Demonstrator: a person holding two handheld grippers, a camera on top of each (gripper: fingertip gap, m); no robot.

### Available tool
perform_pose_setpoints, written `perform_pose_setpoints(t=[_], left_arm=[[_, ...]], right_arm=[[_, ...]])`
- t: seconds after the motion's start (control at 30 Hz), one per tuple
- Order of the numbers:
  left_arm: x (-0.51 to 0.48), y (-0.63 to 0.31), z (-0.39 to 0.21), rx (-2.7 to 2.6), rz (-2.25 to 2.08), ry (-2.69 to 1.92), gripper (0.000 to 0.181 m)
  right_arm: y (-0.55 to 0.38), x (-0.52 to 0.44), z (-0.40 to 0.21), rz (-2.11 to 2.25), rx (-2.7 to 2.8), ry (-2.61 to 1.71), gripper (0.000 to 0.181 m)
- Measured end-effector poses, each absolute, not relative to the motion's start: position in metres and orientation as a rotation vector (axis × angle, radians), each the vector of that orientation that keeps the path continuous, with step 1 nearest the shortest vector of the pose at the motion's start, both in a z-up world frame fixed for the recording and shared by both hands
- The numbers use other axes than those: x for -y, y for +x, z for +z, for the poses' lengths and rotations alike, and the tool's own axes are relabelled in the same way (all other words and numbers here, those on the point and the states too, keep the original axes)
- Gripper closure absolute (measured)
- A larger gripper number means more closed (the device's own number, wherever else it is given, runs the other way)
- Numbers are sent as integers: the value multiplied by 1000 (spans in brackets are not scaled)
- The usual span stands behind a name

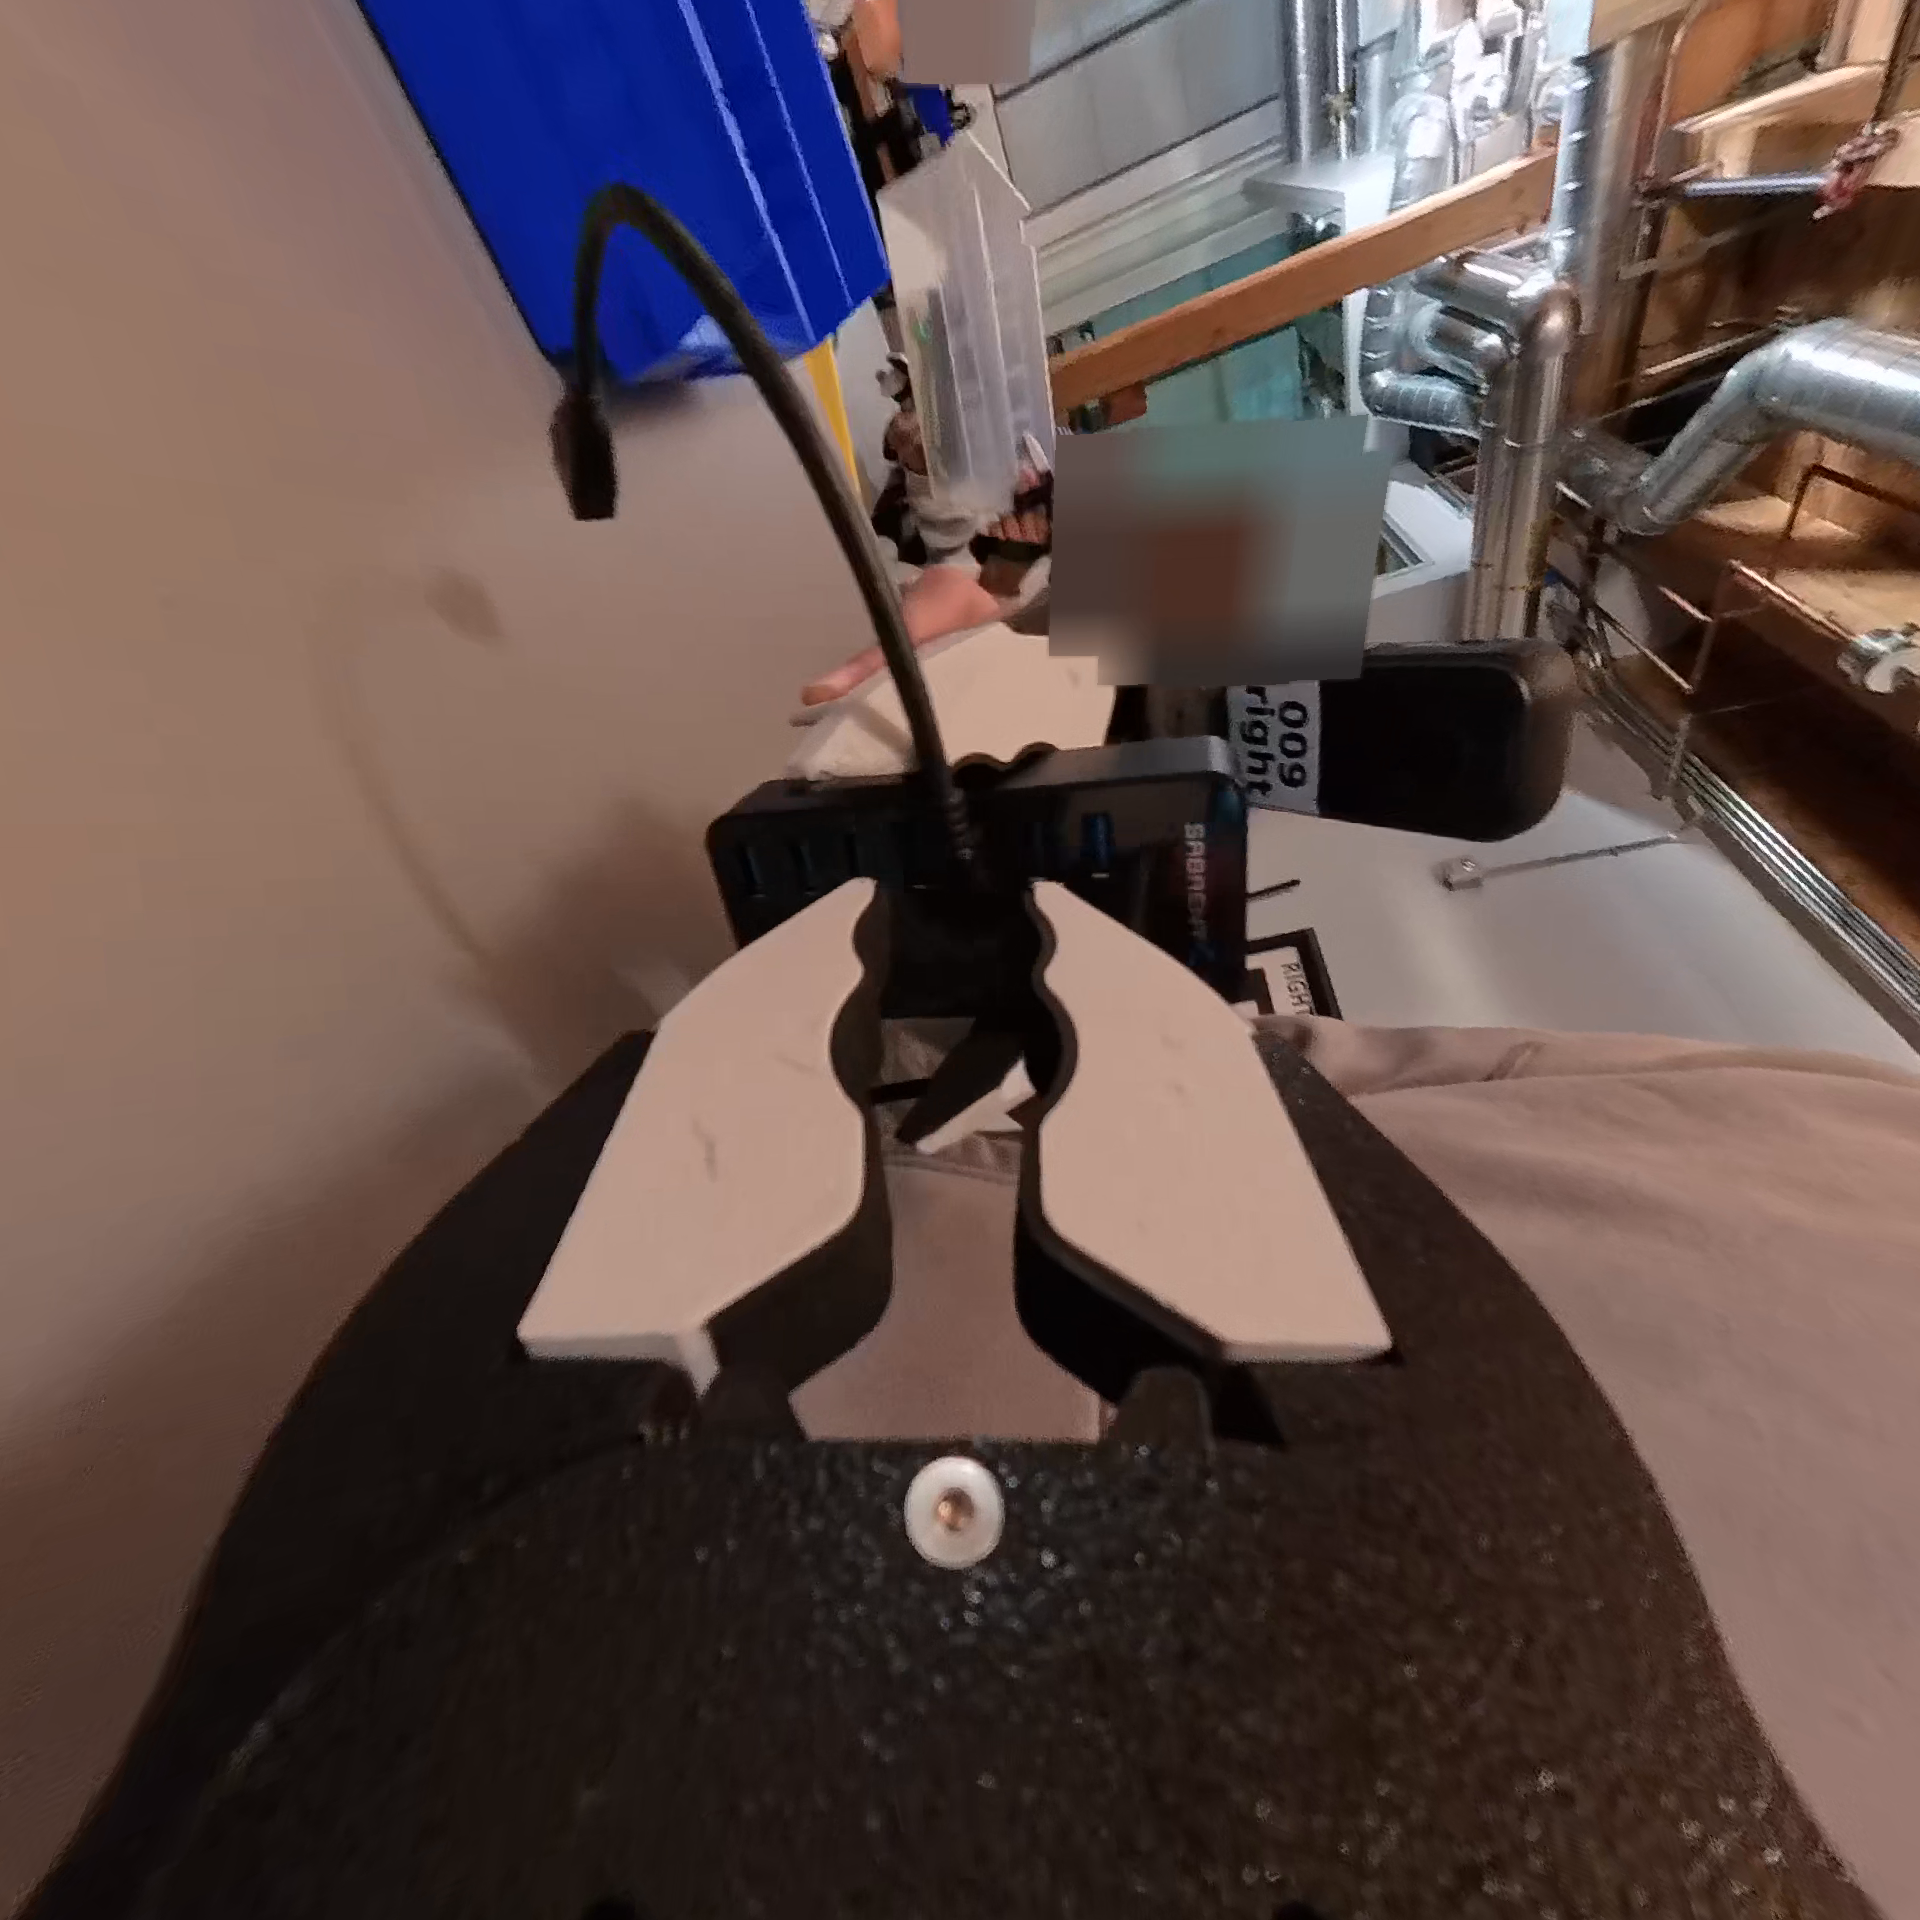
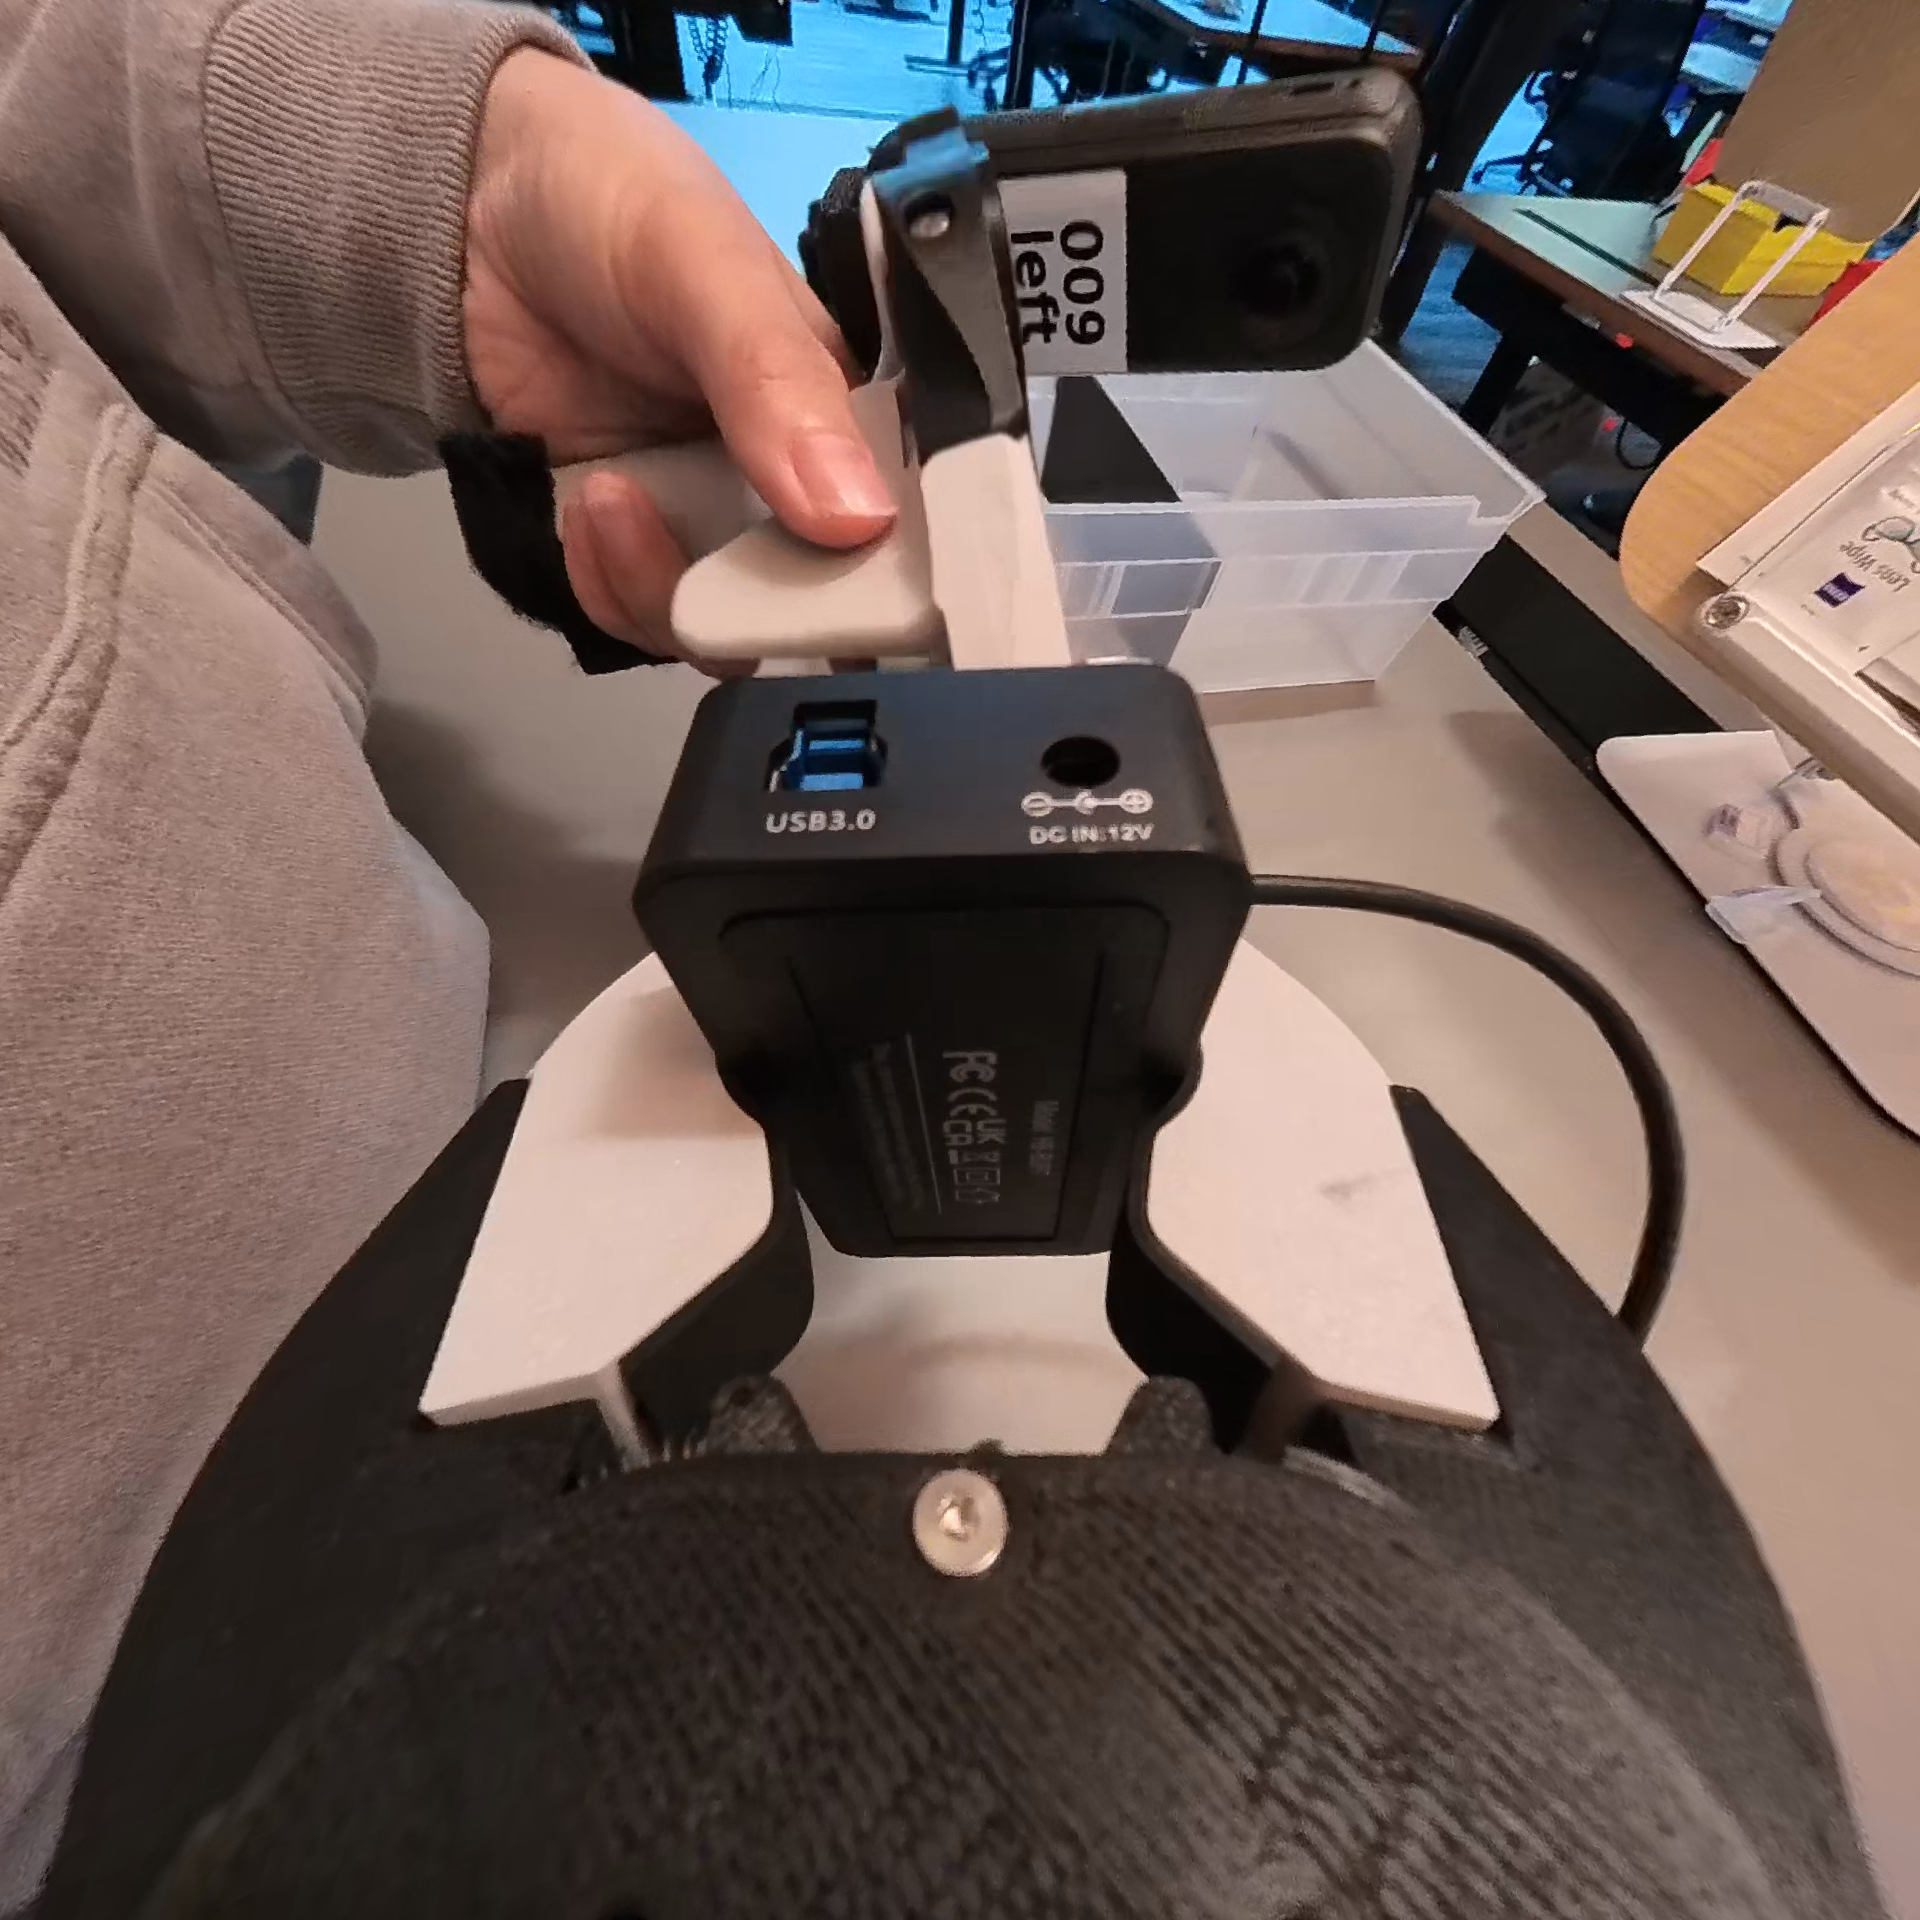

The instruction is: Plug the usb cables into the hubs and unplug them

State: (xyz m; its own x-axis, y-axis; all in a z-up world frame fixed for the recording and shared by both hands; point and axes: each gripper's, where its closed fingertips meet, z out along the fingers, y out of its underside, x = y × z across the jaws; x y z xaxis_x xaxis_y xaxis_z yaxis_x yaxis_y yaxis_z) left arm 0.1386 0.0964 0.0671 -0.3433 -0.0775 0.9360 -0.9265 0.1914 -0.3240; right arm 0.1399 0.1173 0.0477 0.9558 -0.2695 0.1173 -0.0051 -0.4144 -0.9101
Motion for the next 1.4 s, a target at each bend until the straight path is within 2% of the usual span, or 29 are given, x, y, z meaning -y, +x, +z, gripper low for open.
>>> perform_pose_setpoints(t=[0.03, 0.13, 0.3, 0.87, 1.13, 1.4], left_arm=[[-95, 136, 67, 1626, 1254, 962, 162], [-93, 135, 63, 1645, 1255, 969, 171], [-93, 136, 66, 1573, 1247, 983, 170], [-102, 131, 47, 1799, 1140, 943, 171], [-102, 136, 56, 1563, 1258, 1027, 173], [-106, 133, 62, 1591, 1275, 986, 172]], right_arm=[[140, -118, 47, -294, -197, -1982, 109], [138, -121, 45, -286, -186, -1993, 109], [136, -120, 47, -256, -187, -1974, 109], [122, -127, 27, -121, -118, -2118, 110], [127, -131, 38, -109, -202, -1934, 110], [126, -135, 46, -143, -187, -1912, 109]])
